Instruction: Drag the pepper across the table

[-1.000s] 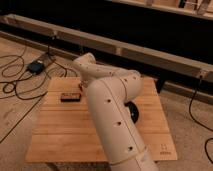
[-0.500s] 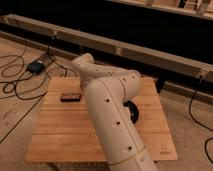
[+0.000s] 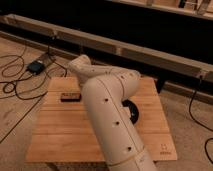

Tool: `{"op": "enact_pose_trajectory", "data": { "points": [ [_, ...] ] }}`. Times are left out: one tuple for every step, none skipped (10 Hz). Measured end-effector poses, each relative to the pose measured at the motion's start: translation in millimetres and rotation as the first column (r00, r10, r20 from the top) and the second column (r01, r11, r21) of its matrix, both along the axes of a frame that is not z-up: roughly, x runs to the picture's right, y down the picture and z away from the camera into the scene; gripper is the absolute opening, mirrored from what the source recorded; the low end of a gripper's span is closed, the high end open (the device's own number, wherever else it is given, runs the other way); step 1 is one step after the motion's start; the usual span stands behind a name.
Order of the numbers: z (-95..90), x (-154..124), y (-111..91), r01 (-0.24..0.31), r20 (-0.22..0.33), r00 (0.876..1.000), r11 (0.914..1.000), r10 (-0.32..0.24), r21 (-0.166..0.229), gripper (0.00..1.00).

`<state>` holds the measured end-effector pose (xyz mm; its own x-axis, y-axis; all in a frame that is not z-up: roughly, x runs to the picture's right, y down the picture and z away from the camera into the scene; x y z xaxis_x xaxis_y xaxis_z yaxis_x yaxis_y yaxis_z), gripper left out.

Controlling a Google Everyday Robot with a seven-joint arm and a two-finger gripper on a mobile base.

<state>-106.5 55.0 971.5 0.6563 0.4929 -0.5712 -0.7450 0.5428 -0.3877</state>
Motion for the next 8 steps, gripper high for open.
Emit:
{"op": "enact_pose_trajectory", "data": {
  "points": [
    [-4.5, -1.5, 5.0, 0.011, -0.004, 1.0, 0.9999, -0.011, -0.009, 0.0],
    [-9.6, -2.2, 12.0, 0.023, -0.011, 1.0, 0.9995, -0.023, -0.02, 0.0],
    [-13.9, -2.6, 17.5, 0.028, -0.016, 0.999, 0.9992, -0.029, -0.027, 0.0],
    [-18.0, -2.4, 22.5, 0.031, -0.022, 0.999, 0.9989, -0.032, -0.034, 0.0],
    [-24.1, -2.2, 29.2, 0.035, -0.028, 0.999, 0.9985, -0.037, -0.042, 0.0],
    [-32.6, -1.1, 38.7, 0.042, -0.035, 0.998, 0.9976, -0.044, -0.055, 0.0],
    [-38.8, -0.4, 44.8, 0.048, -0.037, 0.998, 0.9969, -0.051, -0.063, 0.0],
    [-49.0, 1.3, 54.5, 0.058, -0.04, 0.997, 0.9955, -0.061, -0.075, 0.0]
  ]
}}
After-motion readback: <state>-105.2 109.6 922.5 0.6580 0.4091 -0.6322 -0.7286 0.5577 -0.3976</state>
